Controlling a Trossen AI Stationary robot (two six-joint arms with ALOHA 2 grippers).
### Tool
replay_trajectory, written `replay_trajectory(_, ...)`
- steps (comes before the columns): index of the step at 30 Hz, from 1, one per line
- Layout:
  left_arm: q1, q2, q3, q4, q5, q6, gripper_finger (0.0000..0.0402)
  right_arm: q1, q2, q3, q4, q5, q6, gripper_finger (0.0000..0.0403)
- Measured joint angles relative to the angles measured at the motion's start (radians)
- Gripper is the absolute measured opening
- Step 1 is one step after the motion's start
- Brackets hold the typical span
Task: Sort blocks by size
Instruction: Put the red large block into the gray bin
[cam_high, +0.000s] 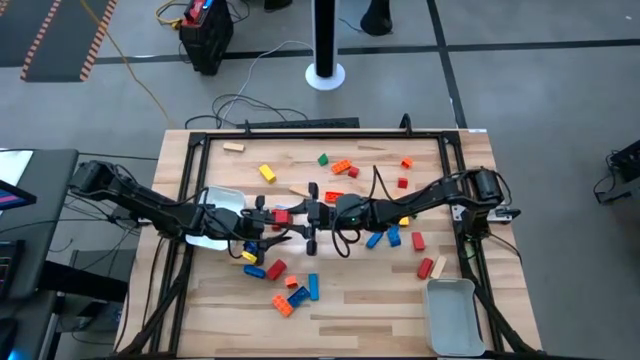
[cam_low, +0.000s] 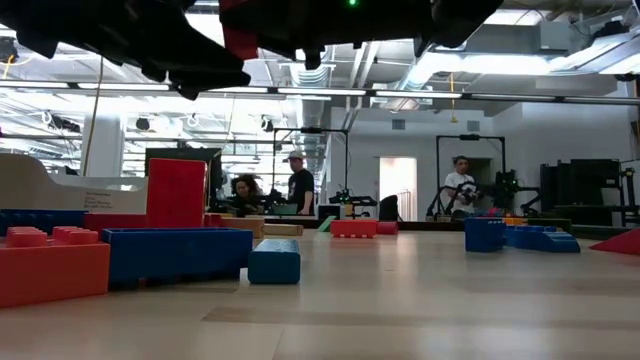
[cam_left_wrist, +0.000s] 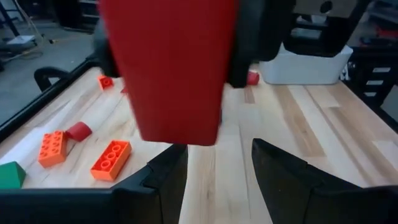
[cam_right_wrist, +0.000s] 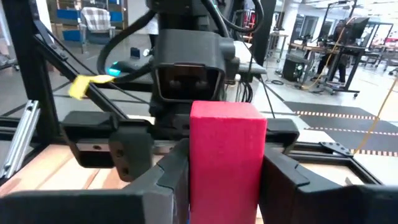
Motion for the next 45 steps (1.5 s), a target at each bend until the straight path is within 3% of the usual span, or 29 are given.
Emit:
replay_trajectory(19,0.012,0.000,0.000,0.058,-0.054,0.036,0.0174,0.009,-0.006,0.000,0.002,0.003,-0.055,0.0159)
replay_trajectory(23,0.013,0.000,0.001,0.005,-0.058,0.034,0.0174,0.026,-0.089,-0.002,-0.142,0.002,-0.062,0.0159)
replay_trajectory(27,0.013,-0.015,0.001,-0.062,-0.061,0.034,0.0174,0.051,-0.222,0.001,-0.423,0.011,-0.007,0.0159)
replay_trajectory(30,0.013,-0.048,0.001,-0.129,-0.063,0.034,0.0174,0.075,-0.326,0.000,-0.731,0.013,0.122,0.0159)
replay_trajectory(36,0.016,-0.178,0.001,-0.221,-0.084,0.058,0.0174,0.173,-0.494,0.000,-1.318,0.014,0.561,0.0159)
replay_trajectory(45,0.053,-0.383,0.001,-0.310,-0.094,0.099,0.0174,0.476,-0.505,0.000,-1.788,-0.027,1.260,0.0159)
